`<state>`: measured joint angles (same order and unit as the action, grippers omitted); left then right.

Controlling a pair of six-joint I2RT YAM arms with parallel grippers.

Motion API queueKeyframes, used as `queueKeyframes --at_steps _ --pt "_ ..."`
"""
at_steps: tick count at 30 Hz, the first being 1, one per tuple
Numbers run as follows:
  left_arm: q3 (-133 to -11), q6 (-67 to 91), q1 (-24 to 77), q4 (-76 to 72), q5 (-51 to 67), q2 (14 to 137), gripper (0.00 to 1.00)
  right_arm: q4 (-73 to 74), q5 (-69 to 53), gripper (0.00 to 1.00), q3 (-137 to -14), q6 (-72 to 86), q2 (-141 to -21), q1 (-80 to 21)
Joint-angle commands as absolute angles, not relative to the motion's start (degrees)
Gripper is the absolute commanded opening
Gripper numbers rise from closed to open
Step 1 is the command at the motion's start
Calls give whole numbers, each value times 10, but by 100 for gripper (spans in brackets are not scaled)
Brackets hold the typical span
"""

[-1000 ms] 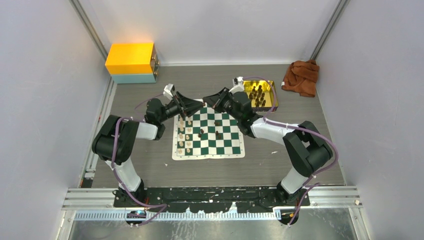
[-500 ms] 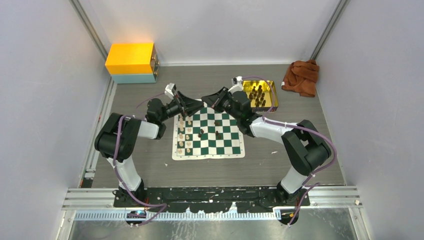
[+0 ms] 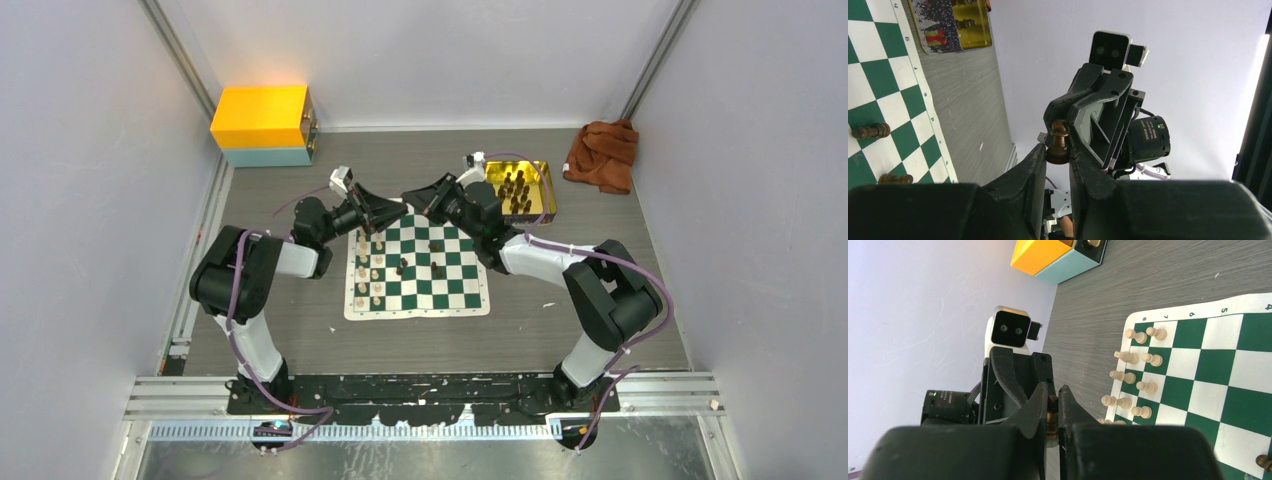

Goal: Set up the chess pieces on the board
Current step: Place the chess piece on the chessboard.

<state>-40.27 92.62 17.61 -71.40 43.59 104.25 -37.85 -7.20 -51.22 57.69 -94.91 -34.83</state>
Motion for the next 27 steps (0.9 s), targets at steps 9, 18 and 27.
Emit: queueKeyframes --at_steps 9,18,27 --pt "-423 915 176 -765 450 1042 12 -412 -90 3 -524 584 -938 -353" --pt "-426 889 176 -759 464 1044 8 -409 -104 21 -527 579 -930 -352" --pt "-429 832 175 -722 481 1039 6 -394 -110 30 -535 567 -910 -353"
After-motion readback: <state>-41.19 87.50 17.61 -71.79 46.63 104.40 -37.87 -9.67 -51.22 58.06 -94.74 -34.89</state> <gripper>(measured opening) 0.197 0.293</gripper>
